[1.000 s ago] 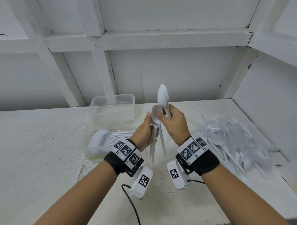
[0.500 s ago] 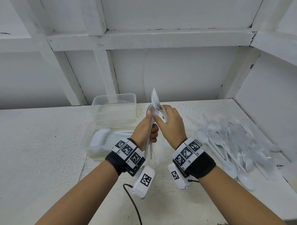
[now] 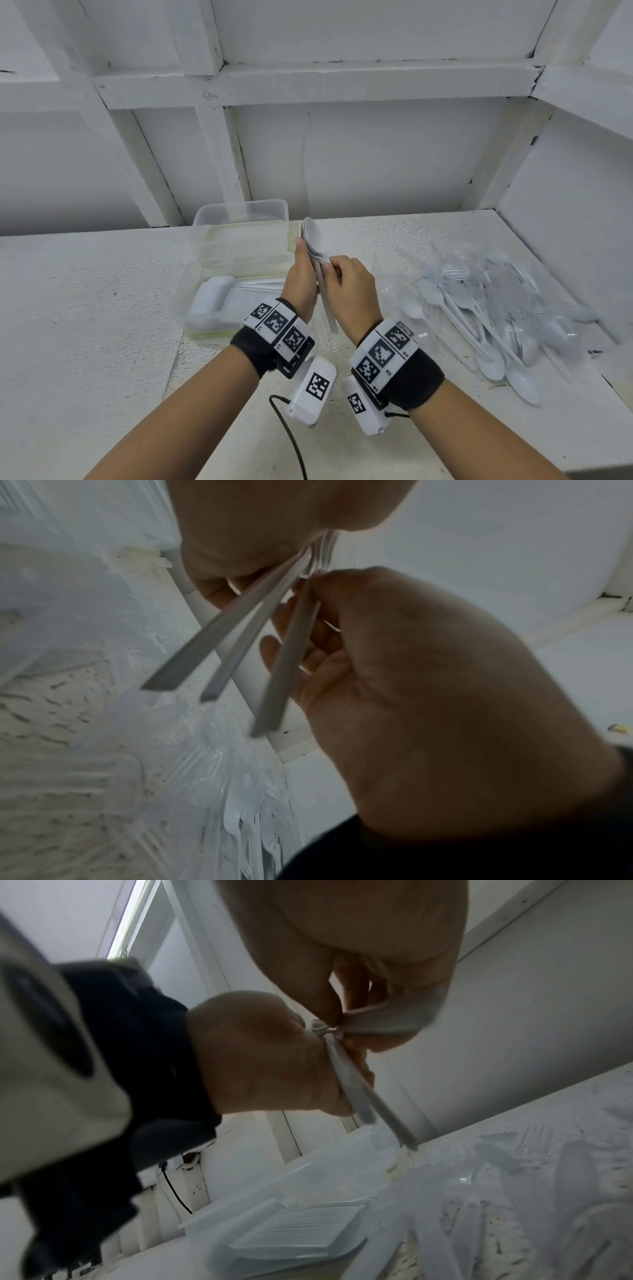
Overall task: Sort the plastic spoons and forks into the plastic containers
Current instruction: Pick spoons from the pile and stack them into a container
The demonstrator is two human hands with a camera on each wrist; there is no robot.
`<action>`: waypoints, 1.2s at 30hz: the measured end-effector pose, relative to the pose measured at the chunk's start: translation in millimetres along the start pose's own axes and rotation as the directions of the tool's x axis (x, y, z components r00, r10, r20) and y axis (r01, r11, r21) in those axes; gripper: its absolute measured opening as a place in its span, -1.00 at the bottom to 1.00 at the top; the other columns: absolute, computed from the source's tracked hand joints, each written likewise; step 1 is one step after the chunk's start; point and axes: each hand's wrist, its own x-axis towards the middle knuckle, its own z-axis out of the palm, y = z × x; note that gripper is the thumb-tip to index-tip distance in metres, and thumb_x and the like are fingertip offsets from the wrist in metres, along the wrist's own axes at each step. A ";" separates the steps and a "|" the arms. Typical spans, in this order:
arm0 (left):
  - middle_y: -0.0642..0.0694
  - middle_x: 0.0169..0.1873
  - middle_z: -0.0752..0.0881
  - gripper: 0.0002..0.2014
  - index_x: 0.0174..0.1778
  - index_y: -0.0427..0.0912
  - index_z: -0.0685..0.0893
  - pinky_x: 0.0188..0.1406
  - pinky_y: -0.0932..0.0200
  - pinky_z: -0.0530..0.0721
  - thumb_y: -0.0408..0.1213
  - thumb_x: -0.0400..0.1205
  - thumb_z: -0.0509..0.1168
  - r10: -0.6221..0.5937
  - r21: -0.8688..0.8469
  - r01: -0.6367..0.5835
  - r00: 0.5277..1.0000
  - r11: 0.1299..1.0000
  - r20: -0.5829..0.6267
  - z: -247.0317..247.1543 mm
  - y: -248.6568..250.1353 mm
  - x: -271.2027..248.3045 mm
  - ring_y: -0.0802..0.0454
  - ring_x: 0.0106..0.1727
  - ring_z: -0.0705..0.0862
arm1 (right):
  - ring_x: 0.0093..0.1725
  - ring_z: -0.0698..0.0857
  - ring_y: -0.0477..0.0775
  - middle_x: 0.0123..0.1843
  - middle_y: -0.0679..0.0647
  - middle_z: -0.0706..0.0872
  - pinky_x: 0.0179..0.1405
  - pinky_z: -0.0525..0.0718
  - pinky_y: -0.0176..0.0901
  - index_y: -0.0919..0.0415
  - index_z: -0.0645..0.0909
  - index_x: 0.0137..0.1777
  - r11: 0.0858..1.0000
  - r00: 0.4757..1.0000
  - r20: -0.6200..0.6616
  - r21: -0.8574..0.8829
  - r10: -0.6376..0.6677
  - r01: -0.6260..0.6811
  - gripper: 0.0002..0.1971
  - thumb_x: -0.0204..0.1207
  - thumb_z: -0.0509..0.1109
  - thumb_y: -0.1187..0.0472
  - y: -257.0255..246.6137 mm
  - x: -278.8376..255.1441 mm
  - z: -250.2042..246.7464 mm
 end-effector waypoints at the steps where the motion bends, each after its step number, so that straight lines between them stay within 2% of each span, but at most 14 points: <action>1: -0.02 -0.33 0.75 -0.44 -0.26 -0.03 0.61 -0.15 0.25 0.58 0.07 0.75 -0.23 0.002 -0.002 -0.002 1.000 1.000 0.003 0.5 -0.8 -0.1 0.15 -0.16 0.69 | -0.16 0.49 0.00 -0.09 0.17 0.64 -0.25 0.30 -0.32 0.31 0.61 -0.03 1.000 1.000 -0.001 -0.026 -0.007 0.007 -0.75 0.67 0.15 0.17 0.0 0.2 -0.7; 5: -0.05 -0.21 0.72 -0.44 -0.23 -0.07 0.61 -0.12 0.31 0.55 0.08 0.75 -0.23 -0.006 -0.005 0.006 0.999 1.000 0.032 3.2 -1.2 1.2 0.18 -0.10 0.68 | -0.17 0.50 0.00 -0.09 0.16 0.66 -0.22 0.35 -0.28 0.30 0.64 0.01 0.999 1.000 0.000 -0.051 -0.018 0.018 -0.73 0.67 0.15 0.16 1.2 3.1 -2.7; 8: -0.05 -0.03 0.68 -0.51 -0.14 -0.05 0.56 0.08 0.24 0.54 0.10 0.74 -0.22 -0.033 -0.019 0.034 0.998 0.999 0.049 3.3 0.3 1.4 0.11 0.05 0.65 | -0.19 0.53 0.00 -0.15 0.15 0.65 -0.22 0.41 -0.27 0.30 0.65 -0.05 0.999 0.999 0.020 -0.028 -0.028 0.028 -0.71 0.67 0.17 0.13 1.0 2.3 -2.5; 13: 0.02 -0.04 0.65 -0.57 -0.16 0.04 0.49 0.16 0.23 0.48 0.07 0.75 -0.23 -0.039 0.000 0.040 0.994 0.999 0.104 1.0 1.3 0.1 0.19 0.06 0.61 | -0.33 0.50 0.00 -0.30 0.08 0.59 -0.40 0.40 -0.32 0.27 0.54 -0.21 0.999 0.993 0.121 0.041 -0.010 0.005 -0.69 0.68 0.15 0.11 0.4 1.0 -6.3; 16: 0.01 0.13 0.62 -0.59 -0.02 0.02 0.46 0.25 0.21 0.41 0.07 0.75 -0.26 -0.059 0.020 0.057 0.988 0.998 0.145 -1.9 1.7 0.8 0.19 0.17 0.56 | -0.33 0.55 -0.04 -0.27 0.07 0.63 -0.36 0.47 -0.31 0.32 0.57 -0.08 0.997 0.980 0.198 0.070 0.008 -0.022 -0.66 0.69 0.12 0.07 1.1 1.4 -10.5; 19: 0.09 0.04 0.64 -0.55 -0.03 0.12 0.51 0.12 0.14 0.53 0.09 0.75 -0.29 -0.095 0.175 0.060 0.975 0.983 0.200 -9.1 4.4 0.4 0.13 0.12 0.59 | -0.24 0.73 -0.01 -0.15 0.08 0.66 -0.16 0.69 -0.12 0.28 0.53 0.04 0.973 0.959 0.279 0.200 0.052 -0.111 -0.74 0.70 0.09 0.12 1.8 -0.3 -16.3; 22: 0.13 0.03 0.67 -0.55 0.01 0.07 0.54 0.32 0.13 0.47 0.09 0.74 -0.25 -0.115 0.271 0.046 0.963 0.962 0.243 -17.5 10.4 -1.1 0.26 0.15 0.60 | -0.35 0.64 -0.09 -0.19 -0.03 0.55 -0.40 0.68 -0.27 0.13 0.47 0.20 0.961 0.940 0.339 0.244 0.043 -0.132 -0.79 0.72 0.04 0.18 2.8 -3.4 -22.6; 23: 0.12 0.03 0.68 -0.56 0.03 0.04 0.55 0.34 0.05 0.46 0.10 0.74 -0.21 -0.122 0.262 0.054 0.961 0.963 0.248 -20.0 12.7 -1.2 0.22 0.16 0.62 | -0.38 0.59 -0.10 -0.22 -0.05 0.53 -0.45 0.62 -0.29 0.11 0.46 0.23 0.963 0.937 0.349 0.240 0.033 -0.123 -0.78 0.72 0.03 0.19 3.3 -4.1 -24.5; 25: -0.01 0.03 0.73 -0.65 0.10 0.01 0.51 0.28 -0.15 0.53 0.12 0.70 -0.07 -0.078 0.192 0.032 0.969 0.981 0.236 -22.3 16.7 0.2 0.03 0.11 0.68 | -0.42 0.49 -0.10 -0.26 -0.05 0.52 -0.50 0.50 -0.30 0.07 0.47 0.29 0.954 0.923 0.384 0.265 0.027 -0.138 -0.74 0.72 0.02 0.19 3.3 -4.3 -27.2; 26: -0.06 -0.01 0.75 -0.71 0.10 0.01 0.48 0.20 -0.15 0.60 0.10 0.69 0.02 -0.034 0.160 -0.001 0.977 0.987 0.213 -22.5 19.3 0.8 -0.01 0.02 0.71 | -0.44 0.46 -0.11 -0.26 -0.05 0.52 -0.52 0.46 -0.31 0.05 0.47 0.31 0.945 0.908 0.417 0.285 0.027 -0.159 -0.73 0.72 0.02 0.18 2.6 -4.3 -27.9; 29: -0.13 -0.19 0.74 -0.85 -0.01 -0.06 0.49 -0.15 0.08 0.69 -0.06 0.68 0.17 0.069 0.112 -0.083 0.990 0.990 0.122 -24.4 25.3 1.1 -0.01 -0.21 0.72 | -0.45 0.47 -0.19 -0.28 -0.09 0.55 -0.51 0.43 -0.40 -0.03 0.43 0.39 0.970 0.872 0.490 0.221 -0.018 -0.104 -0.70 0.70 0.07 0.13 -2.5 -4.5 -30.6; 31: -0.14 -0.29 0.74 -0.83 -0.12 -0.11 0.49 -0.21 0.12 0.67 -0.09 0.69 0.17 0.108 0.101 -0.115 0.992 0.988 0.071 -26.1 26.4 1.8 -0.04 -0.25 0.71 | -0.36 0.55 -0.20 -0.21 -0.11 0.61 -0.41 0.49 -0.39 -0.05 0.34 0.48 0.993 0.868 0.491 0.118 -0.074 0.019 -0.63 0.69 0.12 0.08 -7.6 -4.2 -31.7; 33: -0.12 -0.35 0.75 -0.80 -0.13 -0.11 0.48 -0.19 0.12 0.67 -0.07 0.70 0.15 0.120 0.096 -0.121 0.993 0.988 0.014 -28.1 26.8 1.9 -0.03 -0.27 0.71 | -0.18 0.67 -0.02 -0.03 0.06 0.70 -0.20 0.61 -0.21 0.02 0.25 0.55 0.991 0.874 0.470 0.016 -0.125 0.133 -0.56 0.68 0.14 0.05 -12.0 -3.6 -30.7; 36: -0.11 -0.35 0.77 -0.79 -0.05 -0.07 0.50 -0.25 0.16 0.67 0.00 0.69 0.13 0.143 0.055 -0.141 0.989 0.988 -0.043 -32.1 28.7 1.1 0.01 -0.34 0.73 | 0.06 0.69 0.20 0.15 0.21 0.70 -0.05 0.56 -0.07 0.15 0.21 0.54 0.972 0.892 0.424 -0.095 -0.154 0.214 -0.53 0.68 0.13 0.03 -16.7 -5.0 -25.2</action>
